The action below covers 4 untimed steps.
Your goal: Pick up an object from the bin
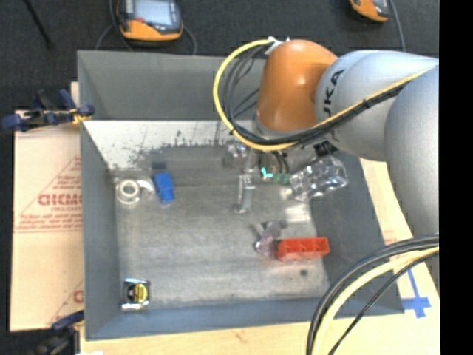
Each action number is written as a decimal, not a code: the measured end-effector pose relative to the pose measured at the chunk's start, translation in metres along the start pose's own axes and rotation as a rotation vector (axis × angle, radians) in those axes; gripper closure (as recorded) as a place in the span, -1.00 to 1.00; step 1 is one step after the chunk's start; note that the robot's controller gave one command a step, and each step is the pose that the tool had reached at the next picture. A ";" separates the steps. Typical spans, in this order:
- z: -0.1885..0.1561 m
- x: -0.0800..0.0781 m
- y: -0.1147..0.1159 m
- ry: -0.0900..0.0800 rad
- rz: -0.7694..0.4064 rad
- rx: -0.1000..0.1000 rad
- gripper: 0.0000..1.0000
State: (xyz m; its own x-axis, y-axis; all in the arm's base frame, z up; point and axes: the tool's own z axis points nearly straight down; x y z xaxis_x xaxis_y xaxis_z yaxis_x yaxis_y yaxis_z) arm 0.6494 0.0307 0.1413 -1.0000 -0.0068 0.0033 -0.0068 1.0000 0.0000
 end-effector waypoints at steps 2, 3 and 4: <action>0.052 0.039 -0.096 -0.008 -0.030 0.002 1.00; 0.052 0.039 -0.096 -0.008 -0.030 0.001 -1.00; 0.057 0.069 -0.163 -0.005 -0.074 -0.006 -1.00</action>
Offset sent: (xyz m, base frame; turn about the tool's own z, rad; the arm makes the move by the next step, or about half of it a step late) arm -0.0398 -0.0941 -0.0531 -0.0329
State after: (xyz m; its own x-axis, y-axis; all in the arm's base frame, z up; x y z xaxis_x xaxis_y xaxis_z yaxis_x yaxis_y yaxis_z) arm 0.5808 -0.1324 0.0848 -0.9967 -0.0807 -0.0018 -0.0807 0.9967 0.0062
